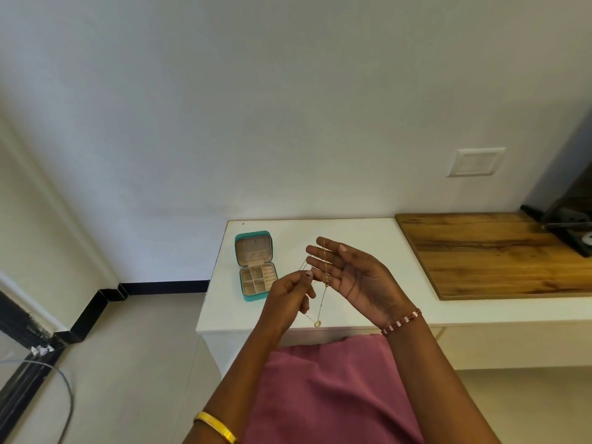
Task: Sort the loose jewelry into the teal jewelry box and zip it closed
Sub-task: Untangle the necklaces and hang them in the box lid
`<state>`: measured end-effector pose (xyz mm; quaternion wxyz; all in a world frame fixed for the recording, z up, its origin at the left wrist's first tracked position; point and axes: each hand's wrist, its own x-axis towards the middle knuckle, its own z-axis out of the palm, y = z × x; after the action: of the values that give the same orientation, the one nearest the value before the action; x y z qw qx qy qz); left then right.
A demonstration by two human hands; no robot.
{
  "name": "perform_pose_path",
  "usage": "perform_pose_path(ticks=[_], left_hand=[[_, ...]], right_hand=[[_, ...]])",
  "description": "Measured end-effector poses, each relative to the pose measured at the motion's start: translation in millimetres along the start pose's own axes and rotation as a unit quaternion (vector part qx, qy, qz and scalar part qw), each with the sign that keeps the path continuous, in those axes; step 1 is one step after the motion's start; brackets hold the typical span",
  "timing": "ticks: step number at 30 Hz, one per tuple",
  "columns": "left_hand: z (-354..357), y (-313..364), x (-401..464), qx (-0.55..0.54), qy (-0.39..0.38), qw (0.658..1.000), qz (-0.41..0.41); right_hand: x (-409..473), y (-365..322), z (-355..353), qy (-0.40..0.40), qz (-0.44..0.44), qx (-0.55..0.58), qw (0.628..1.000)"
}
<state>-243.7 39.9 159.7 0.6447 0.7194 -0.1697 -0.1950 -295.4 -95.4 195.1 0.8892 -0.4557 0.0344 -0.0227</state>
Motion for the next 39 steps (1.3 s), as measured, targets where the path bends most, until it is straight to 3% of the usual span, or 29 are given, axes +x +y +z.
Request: perform_pose_path(ticks=[8,11,21,26,29,33,39], left_hand=[[3,9,-4,0.055,-0.037,0.997,0.038],[2,10,-4,0.067,-0.045,0.996,0.046],[-6,13,-2,0.016,-0.009,1.000,0.024],[-8,12,-3,0.000,0.006,1.000,0.019],[-8,11,-3,-0.013,0.018,1.000,0.012],[-9,11,-3,-0.039,0.015,0.999,-0.008],[-13,6,-2,-0.057,0.011,0.997,-0.052]], right_hand=[[-2,-1,5,0.053,-0.018,-0.039,0.998],[-3,-1,1,0.077,-0.010,-0.109,0.991],[-3,2,4,0.097,0.034,-0.418,0.902],[-6,3,6,0.052,0.060,-0.462,0.884],[-9,7,4,0.027,0.069,-0.446,0.892],[-9,8,4,0.031,0.066,-0.421,0.904],[-8,11,3,0.059,0.057,-0.448,0.890]])
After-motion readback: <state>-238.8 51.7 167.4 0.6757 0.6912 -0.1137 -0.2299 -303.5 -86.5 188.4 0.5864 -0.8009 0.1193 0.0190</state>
